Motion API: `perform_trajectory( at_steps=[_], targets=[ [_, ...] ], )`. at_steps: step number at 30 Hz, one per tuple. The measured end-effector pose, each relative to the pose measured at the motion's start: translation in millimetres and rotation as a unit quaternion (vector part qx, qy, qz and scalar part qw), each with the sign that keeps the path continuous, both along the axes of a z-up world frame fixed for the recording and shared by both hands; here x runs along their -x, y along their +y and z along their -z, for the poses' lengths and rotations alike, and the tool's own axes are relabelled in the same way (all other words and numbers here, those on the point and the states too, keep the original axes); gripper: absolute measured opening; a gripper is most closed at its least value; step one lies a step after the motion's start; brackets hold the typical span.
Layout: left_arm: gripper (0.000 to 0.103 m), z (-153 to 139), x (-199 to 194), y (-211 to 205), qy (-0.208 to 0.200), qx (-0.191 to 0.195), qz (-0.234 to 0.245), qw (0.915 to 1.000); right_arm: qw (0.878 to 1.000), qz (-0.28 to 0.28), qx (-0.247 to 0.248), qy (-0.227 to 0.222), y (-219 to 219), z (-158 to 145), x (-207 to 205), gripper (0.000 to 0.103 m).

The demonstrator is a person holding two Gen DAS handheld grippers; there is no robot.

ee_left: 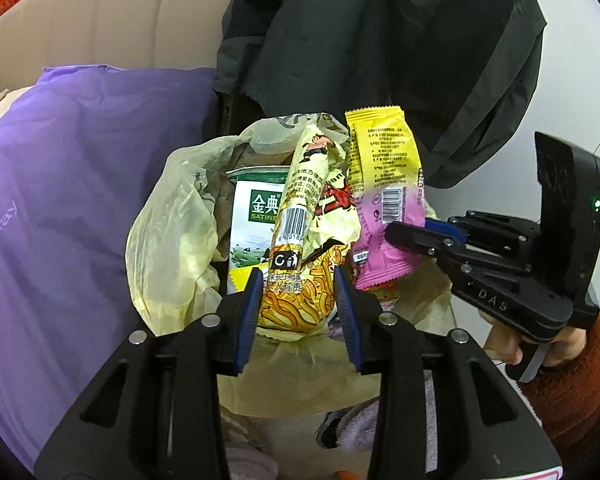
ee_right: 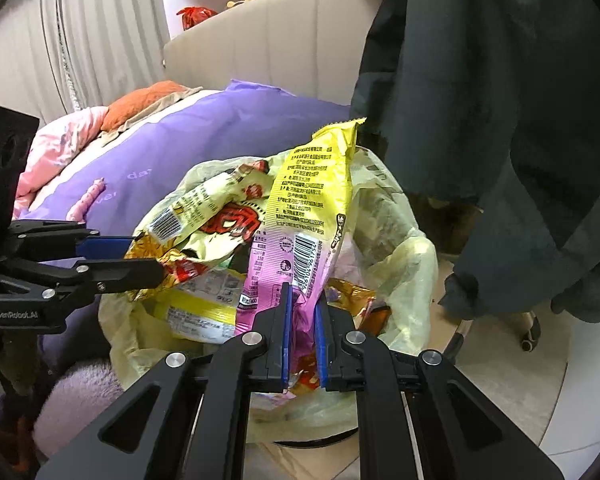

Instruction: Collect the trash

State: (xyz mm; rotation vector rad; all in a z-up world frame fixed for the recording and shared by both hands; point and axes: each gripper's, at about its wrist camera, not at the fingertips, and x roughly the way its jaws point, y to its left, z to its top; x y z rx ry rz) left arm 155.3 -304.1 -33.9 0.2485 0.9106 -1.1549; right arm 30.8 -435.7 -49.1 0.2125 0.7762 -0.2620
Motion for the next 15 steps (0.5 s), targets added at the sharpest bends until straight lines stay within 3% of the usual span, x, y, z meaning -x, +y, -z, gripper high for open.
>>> perform_trajectory(
  at_steps=[7,11,15],
  targets=[
    [0.039,-7.7,0.8,11.7,0.001,0.012,-0.009,0.9999,1.000,0.022,-0.009,-0.006,-5.5,-1.3,5.0,0.013],
    [0.044,-13.5,0.3,18.0,-0.004,0.018,-0.023,0.9996,0.999,0.026,-0.004,-0.021,-0.6,-7.9,8.8,0.035],
    [0.050,-22.1,-1.4,30.3,-0.008,0.028,-0.050,0.9983,0.999,0.031,0.001,-0.025,4.2,-13.8,9.6,0.037]
  ],
)
